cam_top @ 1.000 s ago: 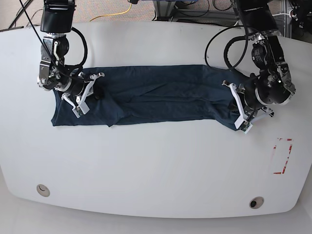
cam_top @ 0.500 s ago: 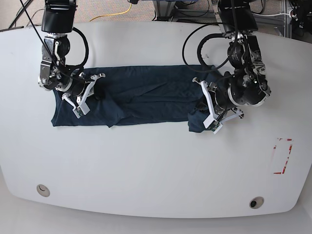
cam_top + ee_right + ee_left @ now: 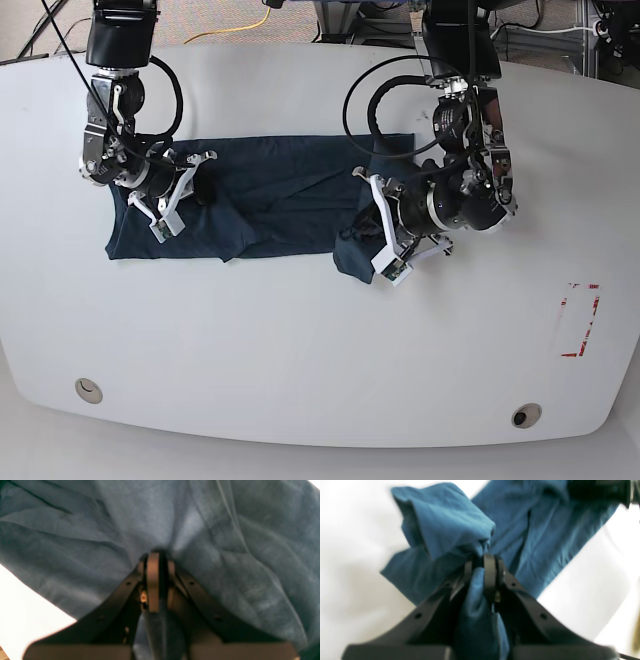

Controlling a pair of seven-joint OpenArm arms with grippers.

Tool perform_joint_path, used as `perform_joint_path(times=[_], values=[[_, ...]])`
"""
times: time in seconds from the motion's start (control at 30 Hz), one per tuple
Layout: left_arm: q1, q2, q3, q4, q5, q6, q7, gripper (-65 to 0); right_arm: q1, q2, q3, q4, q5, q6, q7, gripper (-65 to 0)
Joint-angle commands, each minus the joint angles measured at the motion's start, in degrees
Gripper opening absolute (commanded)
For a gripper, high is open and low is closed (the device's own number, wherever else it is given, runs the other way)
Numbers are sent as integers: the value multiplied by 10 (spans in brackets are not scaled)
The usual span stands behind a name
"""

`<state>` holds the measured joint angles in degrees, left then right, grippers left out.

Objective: Layout the t-shirt on the table in an organized manner, then fold the t-shirt properly
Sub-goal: 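Drag the held end with the left gripper toward the right gripper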

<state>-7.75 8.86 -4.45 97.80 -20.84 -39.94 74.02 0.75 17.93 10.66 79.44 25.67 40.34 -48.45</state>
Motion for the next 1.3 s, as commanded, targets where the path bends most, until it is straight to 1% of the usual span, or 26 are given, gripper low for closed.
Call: perform_joint_path(times=[0.0,0.17,0.37,0.63,0.8,0.87,0.93,0.97,1.0,1.03,1.1,1.13,1.2,1.27], values=[[-13,1,1,-20,-11,1,-16,-650,2,6,0,3,-17,-3,-20,-610],[-19,1,1,-52,-11,5,-43,-650,2,6,0,3,-17,-3,-20,-610],[-23,1,9,-80,-12,5,-45,-650,2,6,0,3,-17,-3,-20,-610],[-28,1,26,-81,-12,5,-51,-647,2,6,-1,3,-17,-3,-20,-610],[-28,1,32,-89,-12,5,-78,-644,2,-4,-1,3,-17,-3,-20,-610],[-32,1,37,-100,-13,5,-80,-643,2,-7,-1,3,-17,-3,-20,-610],[-44,1,45,-120,-13,4,-82,-615,2,-8,-1,3,-17,-3,-21,-610],[-47,1,48,-128,-13,4,-82,-590,2,-8,-1,3,-17,-3,-21,-610],[-51,1,51,-139,-14,3,-82,-544,2,-8,-1,3,-17,-3,-21,-610],[-54,1,51,-145,-19,3,-82,-512,2,-8,-1,3,-17,-3,-21,-610],[-57,1,51,-156,-41,4,-84,-419,2,-8,-1,3,-17,-3,-21,-610],[-58,1,51,-157,-50,4,-85,-388,2,-8,-1,3,-17,-3,-21,-610],[-65,1,51,-159,-76,5,-84,-292,2,-9,-1,3,-17,-3,-21,-610],[-68,1,51,-157,-94,5,-82,-250,2,-9,-2,3,-17,-3,-21,-610]])
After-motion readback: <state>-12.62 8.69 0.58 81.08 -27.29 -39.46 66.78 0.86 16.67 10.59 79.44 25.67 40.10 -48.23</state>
